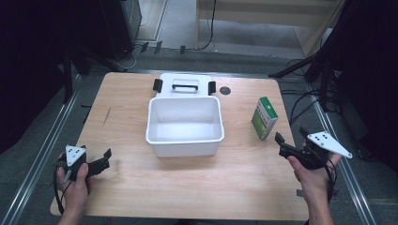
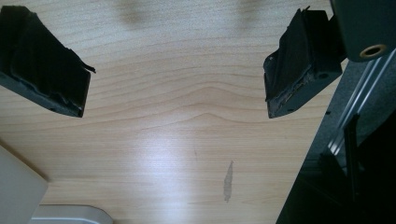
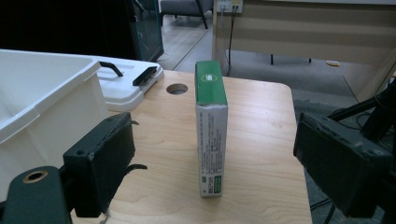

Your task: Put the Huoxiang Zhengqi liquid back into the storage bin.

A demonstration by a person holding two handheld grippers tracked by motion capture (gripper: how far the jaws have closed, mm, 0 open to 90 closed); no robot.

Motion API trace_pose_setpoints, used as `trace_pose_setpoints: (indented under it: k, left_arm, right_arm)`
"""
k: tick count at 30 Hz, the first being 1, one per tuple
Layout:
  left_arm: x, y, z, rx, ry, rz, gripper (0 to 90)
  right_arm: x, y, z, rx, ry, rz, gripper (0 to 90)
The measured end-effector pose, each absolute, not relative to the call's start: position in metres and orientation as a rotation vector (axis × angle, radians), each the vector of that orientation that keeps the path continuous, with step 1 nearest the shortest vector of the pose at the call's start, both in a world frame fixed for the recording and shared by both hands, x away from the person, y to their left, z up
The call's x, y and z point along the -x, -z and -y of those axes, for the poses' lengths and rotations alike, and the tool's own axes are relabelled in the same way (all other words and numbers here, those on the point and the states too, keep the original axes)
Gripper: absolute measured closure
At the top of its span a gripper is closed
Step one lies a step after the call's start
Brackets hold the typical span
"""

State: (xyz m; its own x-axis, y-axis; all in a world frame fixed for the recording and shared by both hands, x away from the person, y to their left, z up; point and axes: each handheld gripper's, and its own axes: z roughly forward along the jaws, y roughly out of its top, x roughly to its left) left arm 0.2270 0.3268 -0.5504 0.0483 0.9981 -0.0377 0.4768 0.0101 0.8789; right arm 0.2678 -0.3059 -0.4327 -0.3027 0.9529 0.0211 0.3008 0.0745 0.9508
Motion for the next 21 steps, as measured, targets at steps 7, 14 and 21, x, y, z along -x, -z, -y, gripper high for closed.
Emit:
trace_pose_setpoints:
  k: [7, 14, 21]
  left_arm:
    - [-0.227, 0.550, -0.326, -1.570, -0.871, -1.529, 7.3]
    - [-0.227, 0.550, -0.326, -1.571, -0.871, -1.527, 7.3]
    - [-0.227, 0.550, -0.327, -1.570, -0.871, -1.527, 7.3]
  right_arm:
    - [-0.284, 0.418, 0.299, -1.257, -1.239, -1.713, 13.1]
    - [-0.303, 0.403, 0.288, -1.262, -1.213, -1.771, 13.8]
    - [-0.324, 0.391, 0.276, -1.277, -1.152, -1.810, 13.9]
